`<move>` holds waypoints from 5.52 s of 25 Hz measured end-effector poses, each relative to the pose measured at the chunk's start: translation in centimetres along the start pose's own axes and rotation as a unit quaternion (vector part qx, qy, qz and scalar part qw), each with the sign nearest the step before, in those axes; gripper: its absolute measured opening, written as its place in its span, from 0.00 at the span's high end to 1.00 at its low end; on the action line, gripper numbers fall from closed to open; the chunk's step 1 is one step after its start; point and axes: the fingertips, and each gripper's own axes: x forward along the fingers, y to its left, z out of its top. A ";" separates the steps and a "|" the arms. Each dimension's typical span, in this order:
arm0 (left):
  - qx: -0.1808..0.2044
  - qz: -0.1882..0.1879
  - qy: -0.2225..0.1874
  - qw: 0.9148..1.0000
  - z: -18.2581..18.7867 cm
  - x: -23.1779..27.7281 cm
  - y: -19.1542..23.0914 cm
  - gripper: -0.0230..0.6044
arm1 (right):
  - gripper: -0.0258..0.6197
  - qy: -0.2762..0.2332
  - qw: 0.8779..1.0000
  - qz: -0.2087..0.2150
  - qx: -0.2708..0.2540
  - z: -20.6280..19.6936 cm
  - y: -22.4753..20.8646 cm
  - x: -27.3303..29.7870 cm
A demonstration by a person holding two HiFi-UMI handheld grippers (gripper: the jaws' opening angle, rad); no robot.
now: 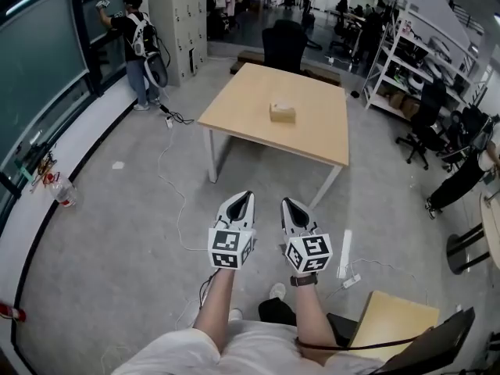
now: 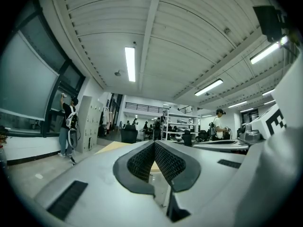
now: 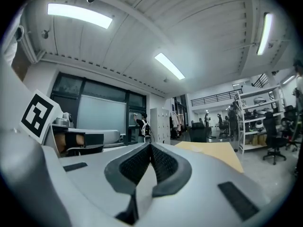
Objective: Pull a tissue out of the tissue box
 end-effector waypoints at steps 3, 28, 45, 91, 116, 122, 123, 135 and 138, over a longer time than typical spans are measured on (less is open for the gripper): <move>0.009 0.005 0.011 1.000 -1.1 4.6 1.4 0.96 | 0.96 0.000 1.000 0.018 0.004 -0.5 -2.7 4.3; 0.032 0.017 0.029 0.999 -3.0 45.4 5.2 0.96 | 0.96 -0.012 0.999 0.026 0.043 -0.6 -36.0 30.7; 0.048 -0.028 -0.035 0.998 3.5 73.1 18.5 0.96 | 0.96 -0.043 0.999 0.003 -0.019 6.1 -50.1 56.2; -0.071 0.041 0.186 0.979 -19.8 87.7 32.6 0.96 | 0.78 0.255 0.934 0.241 -0.065 -18.6 -51.8 73.4; -0.059 0.051 0.152 0.985 -15.9 86.9 32.6 0.96 | 0.95 0.314 0.907 0.178 -0.215 -20.9 -54.1 72.2; -0.032 0.044 0.116 0.992 -11.7 87.9 32.0 0.96 | 0.95 0.224 0.950 0.141 -0.165 -14.1 -56.3 73.9; -0.027 0.042 0.109 0.993 -10.9 88.1 31.8 0.96 | 0.95 0.208 0.956 0.134 -0.159 -12.6 -56.7 74.1; 0.013 0.012 -0.006 1.000 1.8 89.3 28.6 0.96 | 0.95 -0.036 0.997 0.044 -0.047 5.9 -60.6 72.7; 0.034 0.011 -0.019 0.999 2.7 89.5 27.5 0.96 | 0.95 -0.088 0.994 0.019 -0.067 8.7 -61.1 71.2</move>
